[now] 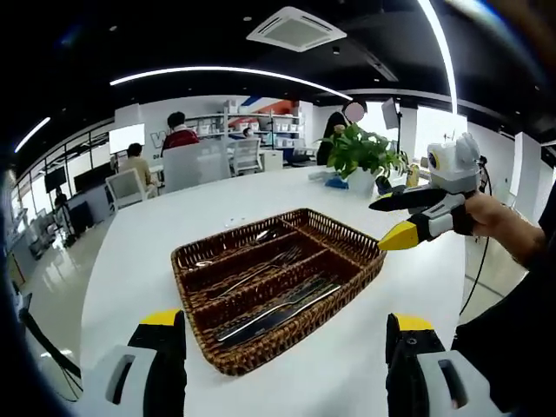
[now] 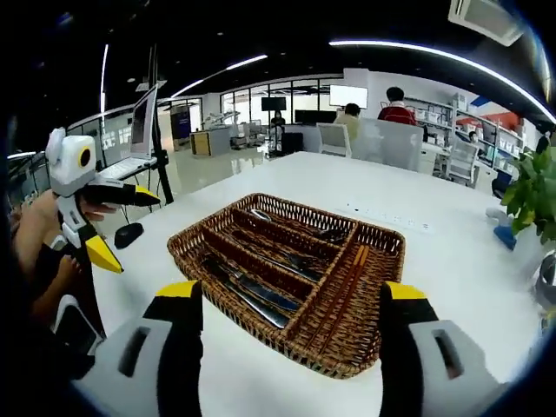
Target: Arrange the knives, forks, and spoons in their matching storage slots by inserting each utensil handle-first until every utensil is classified and aligned in the correct compartment
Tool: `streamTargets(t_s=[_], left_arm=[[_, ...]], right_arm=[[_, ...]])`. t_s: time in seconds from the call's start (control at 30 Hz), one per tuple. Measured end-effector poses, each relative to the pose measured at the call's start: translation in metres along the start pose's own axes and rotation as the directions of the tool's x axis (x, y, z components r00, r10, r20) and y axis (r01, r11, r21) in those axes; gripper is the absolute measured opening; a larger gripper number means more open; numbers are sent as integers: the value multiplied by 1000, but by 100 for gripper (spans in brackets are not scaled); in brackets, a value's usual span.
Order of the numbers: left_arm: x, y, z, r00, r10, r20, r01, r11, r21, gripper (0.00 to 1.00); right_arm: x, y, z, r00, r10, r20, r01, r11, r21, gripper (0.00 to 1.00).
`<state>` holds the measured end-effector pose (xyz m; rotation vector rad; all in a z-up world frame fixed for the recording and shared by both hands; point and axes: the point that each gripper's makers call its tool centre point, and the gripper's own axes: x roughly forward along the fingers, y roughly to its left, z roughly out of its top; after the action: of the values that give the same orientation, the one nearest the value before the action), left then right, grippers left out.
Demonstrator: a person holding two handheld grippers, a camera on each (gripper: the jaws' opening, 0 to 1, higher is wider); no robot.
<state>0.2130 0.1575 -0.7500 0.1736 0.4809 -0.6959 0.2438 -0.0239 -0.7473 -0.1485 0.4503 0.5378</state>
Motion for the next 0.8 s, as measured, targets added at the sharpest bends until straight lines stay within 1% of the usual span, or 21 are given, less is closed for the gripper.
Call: streamTargets(t_s=[0.1,0.23,0.37,0.5,0.63,0.8], left_arm=[[0,1,-1,1000,8,-3,-8,1000,-1,100],[0,-1,1,1000,12,14,-12,1000,-18,100],[0,0,1,1000,19,7,-19,1000,-13,100],[0,2,3,1000,25,12,-25,999,-21,100],[0,2,4,1000,23,18,-22,999,-28,100],[0,-1,0,1000,22,10,-22,999,-33,100]], right_arm=[[-7,0,-2,1000,-4,0,4,1000,-6,90],[-18,-1,-5,1000,-2,3,2,1000,17,95],[-27,-6,-10,1000,-12,4,12,999,30,99],[-34,-10,-16,1000,-19,-5,20,999,42,99],[-38,-11,-18,1000,-17,-6,17,998,58,99],[-41,-11,-22,1000,-20,-10,20,997,72,99]])
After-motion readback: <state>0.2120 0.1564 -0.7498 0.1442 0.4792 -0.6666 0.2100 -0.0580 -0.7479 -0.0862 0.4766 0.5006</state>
